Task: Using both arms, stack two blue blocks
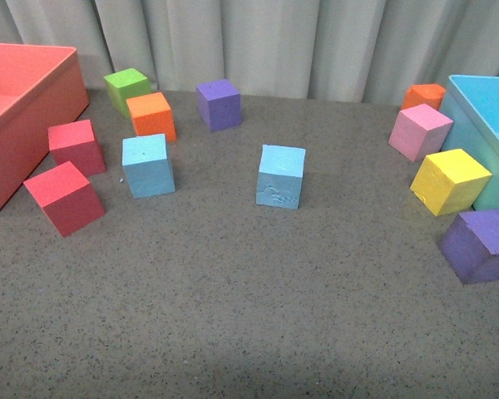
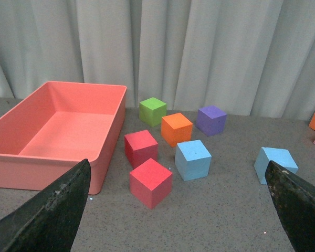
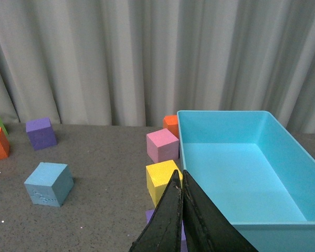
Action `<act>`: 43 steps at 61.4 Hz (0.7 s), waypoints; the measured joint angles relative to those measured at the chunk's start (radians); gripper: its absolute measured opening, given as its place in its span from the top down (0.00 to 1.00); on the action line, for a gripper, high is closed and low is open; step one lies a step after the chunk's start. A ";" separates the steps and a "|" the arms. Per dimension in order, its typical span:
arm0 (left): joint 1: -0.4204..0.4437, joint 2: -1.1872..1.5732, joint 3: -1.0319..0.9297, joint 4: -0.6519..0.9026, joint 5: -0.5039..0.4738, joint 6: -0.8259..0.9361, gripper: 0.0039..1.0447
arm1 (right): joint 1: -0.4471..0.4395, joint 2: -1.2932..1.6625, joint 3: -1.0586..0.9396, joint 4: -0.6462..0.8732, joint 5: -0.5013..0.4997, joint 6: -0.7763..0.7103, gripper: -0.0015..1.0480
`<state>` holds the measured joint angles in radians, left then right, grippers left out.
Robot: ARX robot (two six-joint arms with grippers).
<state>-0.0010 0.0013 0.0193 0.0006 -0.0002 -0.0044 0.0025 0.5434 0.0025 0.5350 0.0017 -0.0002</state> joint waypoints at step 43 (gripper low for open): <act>0.000 0.000 0.000 0.000 0.000 0.000 0.06 | 0.000 -0.329 0.000 -0.317 0.000 0.000 0.99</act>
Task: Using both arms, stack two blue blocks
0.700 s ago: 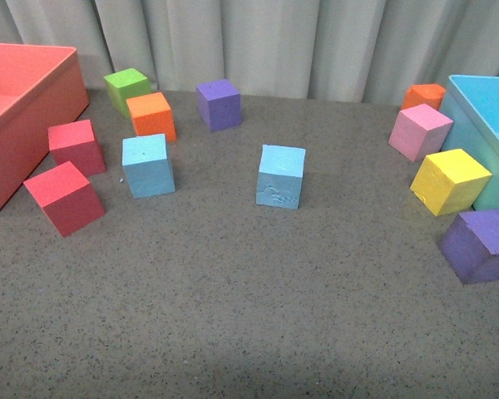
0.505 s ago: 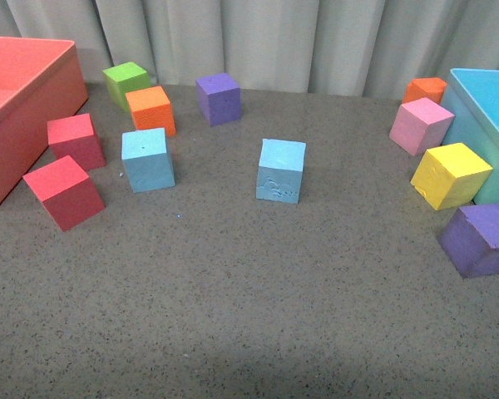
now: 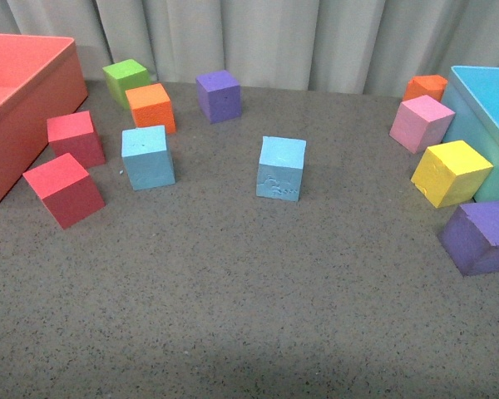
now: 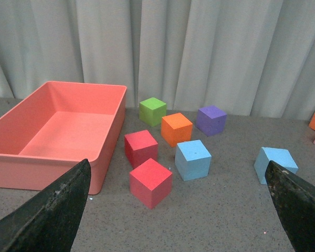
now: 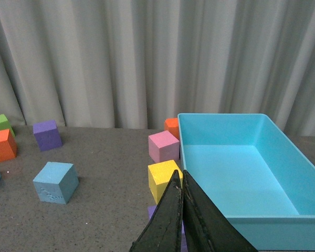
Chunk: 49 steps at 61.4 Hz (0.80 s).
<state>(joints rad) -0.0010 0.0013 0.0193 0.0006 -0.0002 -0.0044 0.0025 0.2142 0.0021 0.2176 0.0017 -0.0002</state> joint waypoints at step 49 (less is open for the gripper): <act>0.000 0.000 0.000 0.000 0.000 0.000 0.06 | 0.000 -0.210 0.001 -0.216 -0.003 0.000 0.38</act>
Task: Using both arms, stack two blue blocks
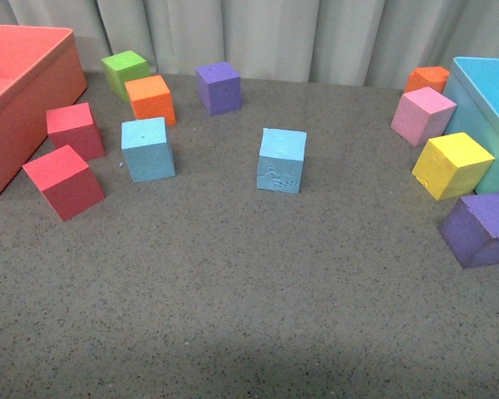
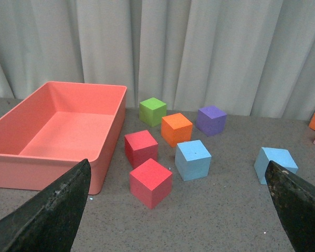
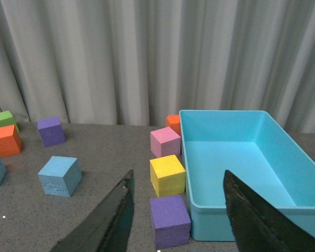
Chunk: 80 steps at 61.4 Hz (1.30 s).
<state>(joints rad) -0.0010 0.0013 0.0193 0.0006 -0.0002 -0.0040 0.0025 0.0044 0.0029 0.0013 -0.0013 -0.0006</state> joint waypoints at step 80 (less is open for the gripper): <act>-0.237 2.133 1.288 -0.032 -0.158 -0.187 0.06 | 0.000 -0.001 0.000 0.000 0.000 0.000 0.09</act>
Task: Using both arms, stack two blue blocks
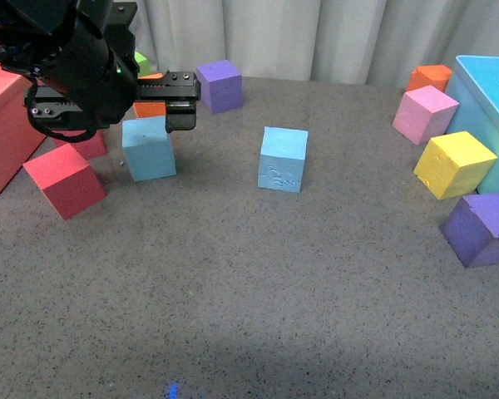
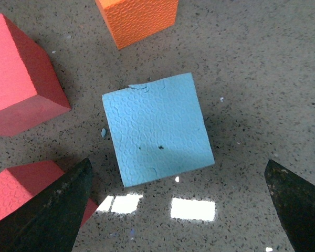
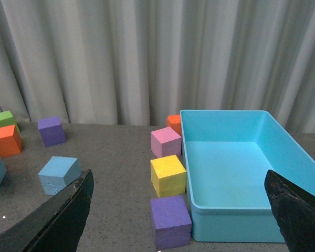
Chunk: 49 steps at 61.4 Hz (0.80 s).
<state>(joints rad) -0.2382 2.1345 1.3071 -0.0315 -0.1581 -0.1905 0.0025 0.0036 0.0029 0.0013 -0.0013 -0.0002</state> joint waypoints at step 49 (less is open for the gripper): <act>0.034 0.236 0.317 -0.261 0.038 -0.101 0.09 | 0.000 0.000 0.000 0.000 0.000 0.000 0.09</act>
<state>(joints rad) -0.2039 2.3707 1.6245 -0.2920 -0.1204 -0.2916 0.0025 0.0036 0.0029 0.0013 -0.0013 0.0002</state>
